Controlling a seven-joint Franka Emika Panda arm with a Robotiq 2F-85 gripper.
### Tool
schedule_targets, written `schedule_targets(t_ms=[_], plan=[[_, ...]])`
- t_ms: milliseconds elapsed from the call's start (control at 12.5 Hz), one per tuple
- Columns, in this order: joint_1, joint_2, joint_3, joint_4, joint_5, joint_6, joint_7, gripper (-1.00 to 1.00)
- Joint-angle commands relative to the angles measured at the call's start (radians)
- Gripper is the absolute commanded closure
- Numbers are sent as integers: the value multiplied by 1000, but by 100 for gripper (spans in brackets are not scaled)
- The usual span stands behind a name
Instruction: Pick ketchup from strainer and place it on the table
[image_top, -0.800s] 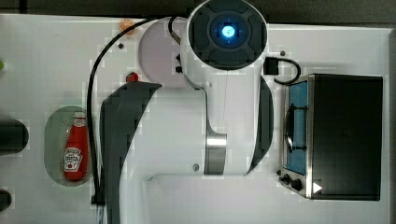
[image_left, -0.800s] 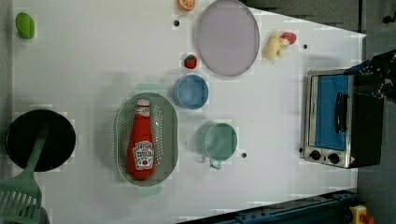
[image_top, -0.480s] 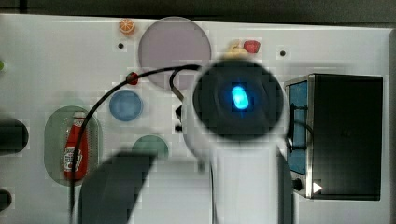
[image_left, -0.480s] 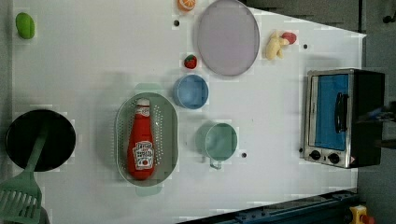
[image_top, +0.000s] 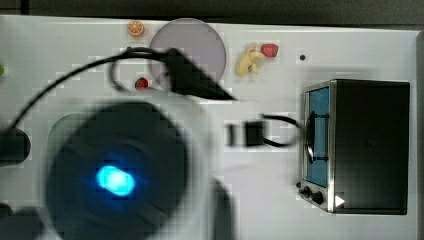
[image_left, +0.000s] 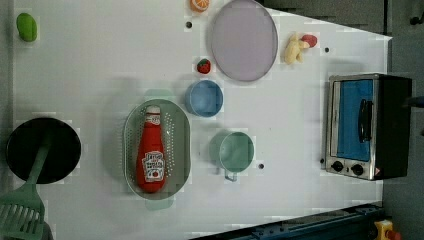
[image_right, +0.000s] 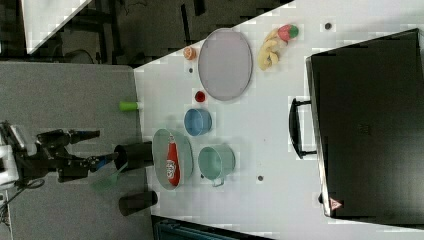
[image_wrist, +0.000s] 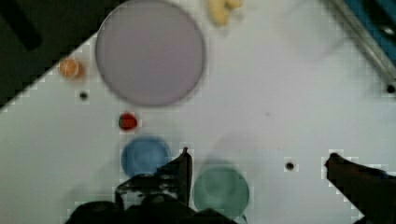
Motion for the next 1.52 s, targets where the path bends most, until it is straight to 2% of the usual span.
schedule_targets(t_ms=[80, 480, 720, 1120, 1520], plan=[[41, 82, 125, -38, 14, -5, 38, -100], [55, 168, 346, -43, 13, 17, 44, -100], [65, 222, 461, -86, 13, 80, 44, -100], [76, 306, 563, -270, -2, 432, 46, -100], [89, 417, 567, -447, -119, 774, 80, -100]])
